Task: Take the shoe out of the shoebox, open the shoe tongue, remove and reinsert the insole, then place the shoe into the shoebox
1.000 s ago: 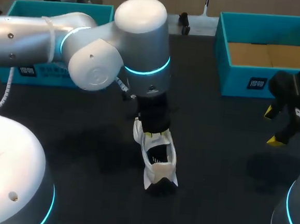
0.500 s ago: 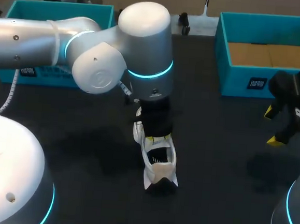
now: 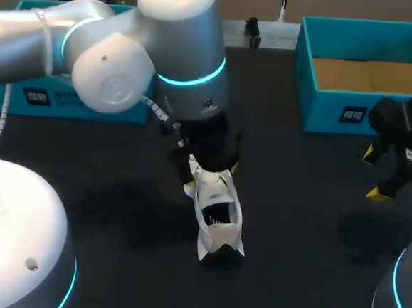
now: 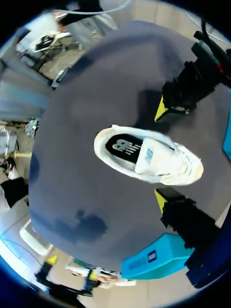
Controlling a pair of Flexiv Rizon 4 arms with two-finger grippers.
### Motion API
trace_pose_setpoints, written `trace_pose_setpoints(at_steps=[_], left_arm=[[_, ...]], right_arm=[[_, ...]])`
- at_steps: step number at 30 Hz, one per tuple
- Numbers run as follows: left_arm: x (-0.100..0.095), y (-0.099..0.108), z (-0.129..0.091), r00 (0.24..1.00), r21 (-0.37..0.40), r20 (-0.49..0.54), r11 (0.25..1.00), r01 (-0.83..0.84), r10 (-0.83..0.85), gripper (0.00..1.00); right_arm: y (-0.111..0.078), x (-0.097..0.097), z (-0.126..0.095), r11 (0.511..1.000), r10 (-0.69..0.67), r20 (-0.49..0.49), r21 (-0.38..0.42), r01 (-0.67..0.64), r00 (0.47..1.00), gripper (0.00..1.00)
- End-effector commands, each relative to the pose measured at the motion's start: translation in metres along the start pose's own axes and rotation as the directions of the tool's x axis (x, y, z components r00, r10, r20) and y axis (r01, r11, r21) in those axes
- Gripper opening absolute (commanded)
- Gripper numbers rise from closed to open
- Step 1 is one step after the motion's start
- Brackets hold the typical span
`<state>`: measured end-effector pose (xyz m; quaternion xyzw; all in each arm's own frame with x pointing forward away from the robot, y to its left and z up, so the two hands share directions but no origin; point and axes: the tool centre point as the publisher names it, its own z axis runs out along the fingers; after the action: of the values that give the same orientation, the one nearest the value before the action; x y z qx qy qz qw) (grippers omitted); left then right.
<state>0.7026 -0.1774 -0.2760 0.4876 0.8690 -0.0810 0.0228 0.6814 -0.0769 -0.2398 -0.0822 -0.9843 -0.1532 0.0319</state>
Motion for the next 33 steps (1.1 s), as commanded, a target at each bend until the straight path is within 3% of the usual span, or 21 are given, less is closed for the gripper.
trace_pose_setpoints(at_steps=[1,12,18,20,21,23,33], left_arm=[[-0.004,0.002,-0.006,0.999,0.006,-0.021,0.999,0.039,-0.039,1.0],[-0.004,0.0,-0.006,0.998,0.015,-0.028,0.998,0.054,-0.053,1.0],[0.003,-0.018,-0.005,0.968,0.049,-0.061,0.968,0.247,-0.244,1.0],[0.005,-0.023,-0.004,0.92,0.051,-0.091,0.921,0.387,-0.381,1.0],[0.005,-0.026,-0.003,0.887,0.04,-0.114,0.89,0.453,-0.447,1.0],[0.002,-0.028,-0.001,0.844,-0.059,-0.133,0.854,0.516,-0.52,1.0],[0.002,-0.028,-0.001,0.844,-0.059,-0.133,0.854,0.516,-0.52,1.0]], right_arm=[[0.0,0.001,0.001,1.0,0.001,0.002,0.002,-0.001,1.0,1.0],[0.0,0.001,0.001,1.0,0.001,0.002,0.002,-0.001,1.0,1.0],[0.0,0.001,0.001,1.0,0.001,0.002,0.002,-0.001,1.0,1.0],[0.0,0.001,0.001,1.0,0.001,0.002,0.002,-0.001,1.0,1.0],[0.0,0.001,0.001,1.0,0.001,0.002,0.002,-0.001,1.0,1.0],[0.0,0.001,0.001,1.0,0.001,0.002,0.002,-0.001,1.0,1.0],[0.0,0.001,0.001,1.0,0.001,0.002,0.002,-0.001,1.0,1.0]])
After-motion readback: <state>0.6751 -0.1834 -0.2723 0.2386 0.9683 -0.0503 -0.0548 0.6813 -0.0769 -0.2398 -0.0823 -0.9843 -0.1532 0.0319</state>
